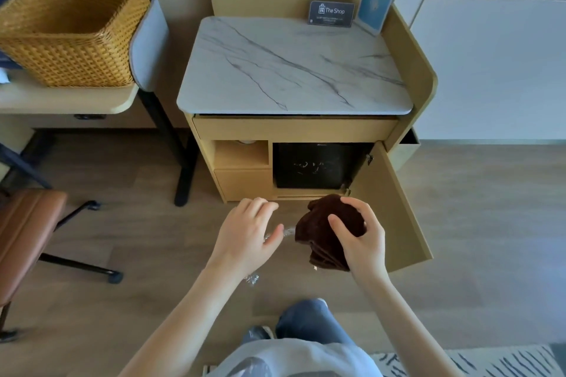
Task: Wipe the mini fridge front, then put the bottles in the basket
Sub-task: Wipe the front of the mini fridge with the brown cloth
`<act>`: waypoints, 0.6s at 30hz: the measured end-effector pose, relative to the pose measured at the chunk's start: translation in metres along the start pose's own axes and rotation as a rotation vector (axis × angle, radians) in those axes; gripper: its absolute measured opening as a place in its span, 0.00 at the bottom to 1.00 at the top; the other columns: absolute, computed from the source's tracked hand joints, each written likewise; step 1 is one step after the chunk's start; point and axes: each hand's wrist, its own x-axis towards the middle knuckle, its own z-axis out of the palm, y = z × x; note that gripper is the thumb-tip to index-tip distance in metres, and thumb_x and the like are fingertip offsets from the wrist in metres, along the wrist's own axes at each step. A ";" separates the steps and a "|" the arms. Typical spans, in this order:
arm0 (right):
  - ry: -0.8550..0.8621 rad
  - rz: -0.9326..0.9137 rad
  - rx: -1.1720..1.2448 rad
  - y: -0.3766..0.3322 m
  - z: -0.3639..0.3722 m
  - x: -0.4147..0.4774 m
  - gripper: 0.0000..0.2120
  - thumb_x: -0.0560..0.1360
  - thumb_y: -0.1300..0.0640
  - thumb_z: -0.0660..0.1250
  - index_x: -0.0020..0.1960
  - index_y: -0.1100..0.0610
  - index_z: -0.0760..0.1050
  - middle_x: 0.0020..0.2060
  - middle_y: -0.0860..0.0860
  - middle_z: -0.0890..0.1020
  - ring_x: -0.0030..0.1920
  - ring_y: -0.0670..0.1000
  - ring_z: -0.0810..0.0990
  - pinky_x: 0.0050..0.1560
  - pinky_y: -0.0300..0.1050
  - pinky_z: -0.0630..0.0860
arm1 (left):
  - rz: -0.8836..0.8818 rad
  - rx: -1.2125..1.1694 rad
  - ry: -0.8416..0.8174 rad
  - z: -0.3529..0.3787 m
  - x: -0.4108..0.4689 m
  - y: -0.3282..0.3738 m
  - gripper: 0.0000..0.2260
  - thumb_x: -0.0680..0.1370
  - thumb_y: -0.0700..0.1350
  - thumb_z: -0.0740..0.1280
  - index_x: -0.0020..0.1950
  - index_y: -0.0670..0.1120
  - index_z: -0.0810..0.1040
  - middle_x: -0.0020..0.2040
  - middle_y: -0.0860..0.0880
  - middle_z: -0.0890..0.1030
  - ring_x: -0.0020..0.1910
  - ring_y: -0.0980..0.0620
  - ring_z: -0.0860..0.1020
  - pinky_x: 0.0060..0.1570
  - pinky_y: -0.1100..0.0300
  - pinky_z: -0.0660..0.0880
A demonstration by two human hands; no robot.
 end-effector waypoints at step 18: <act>-0.094 0.151 -0.071 0.082 -0.072 0.089 0.15 0.73 0.60 0.74 0.57 0.47 0.77 0.50 0.39 0.81 0.53 0.39 0.78 0.56 0.42 0.77 | -0.189 0.025 -0.224 0.125 0.036 0.055 0.19 0.76 0.54 0.58 0.57 0.44 0.81 0.50 0.51 0.80 0.48 0.49 0.78 0.42 0.56 0.78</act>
